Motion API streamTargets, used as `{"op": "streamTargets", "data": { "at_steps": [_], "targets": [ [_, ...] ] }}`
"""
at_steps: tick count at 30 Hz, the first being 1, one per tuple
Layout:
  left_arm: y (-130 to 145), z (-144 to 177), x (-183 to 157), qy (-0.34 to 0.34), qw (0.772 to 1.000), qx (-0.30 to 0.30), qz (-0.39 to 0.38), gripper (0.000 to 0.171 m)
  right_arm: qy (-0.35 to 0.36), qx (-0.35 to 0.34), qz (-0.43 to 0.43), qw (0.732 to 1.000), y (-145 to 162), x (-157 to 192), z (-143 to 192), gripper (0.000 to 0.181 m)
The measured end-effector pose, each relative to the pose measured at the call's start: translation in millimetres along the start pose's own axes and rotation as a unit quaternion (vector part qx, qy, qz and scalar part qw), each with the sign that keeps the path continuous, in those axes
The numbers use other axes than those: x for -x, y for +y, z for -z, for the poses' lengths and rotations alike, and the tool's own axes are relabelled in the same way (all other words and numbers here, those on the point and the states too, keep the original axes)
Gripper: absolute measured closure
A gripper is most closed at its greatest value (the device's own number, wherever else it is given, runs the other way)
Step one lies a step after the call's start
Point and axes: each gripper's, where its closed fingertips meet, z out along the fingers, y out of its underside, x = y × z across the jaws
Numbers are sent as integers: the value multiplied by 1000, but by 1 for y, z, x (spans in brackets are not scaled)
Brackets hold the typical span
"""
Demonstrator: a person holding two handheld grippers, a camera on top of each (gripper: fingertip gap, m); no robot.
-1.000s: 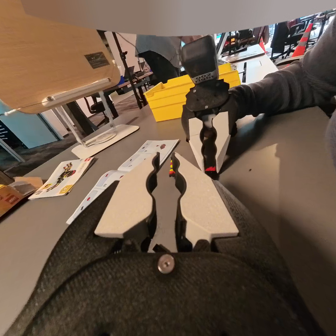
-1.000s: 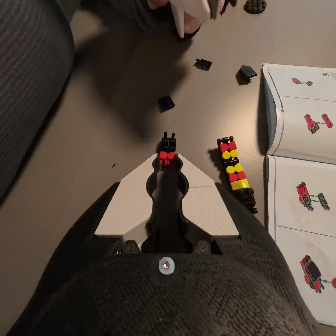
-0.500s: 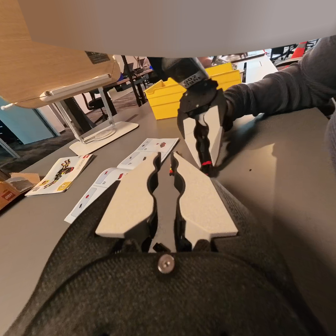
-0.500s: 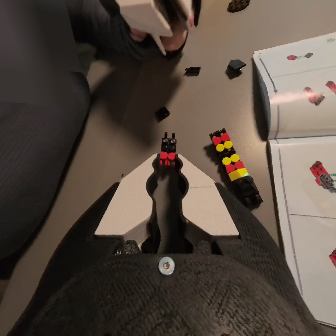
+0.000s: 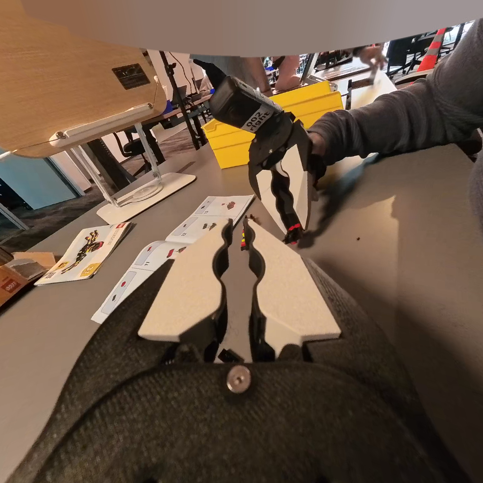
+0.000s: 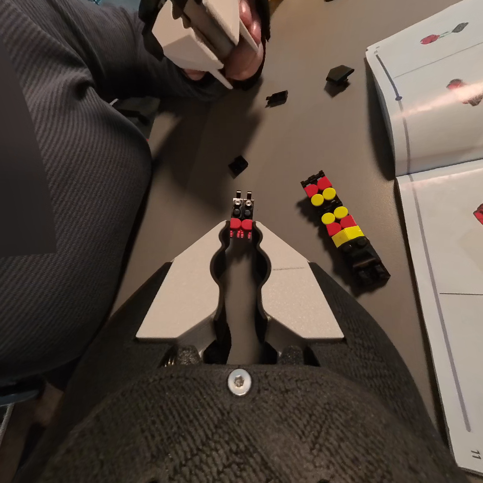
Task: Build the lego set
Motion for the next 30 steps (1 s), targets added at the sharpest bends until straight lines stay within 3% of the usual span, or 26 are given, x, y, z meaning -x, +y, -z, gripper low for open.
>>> {"op": "streamTargets", "data": {
  "at_steps": [30],
  "targets": [
    [2, -1, -5, 8, 1000, 10, -21, 167, 4, -2, 8, 1000, 0, -1, 0, 167]
  ]
}}
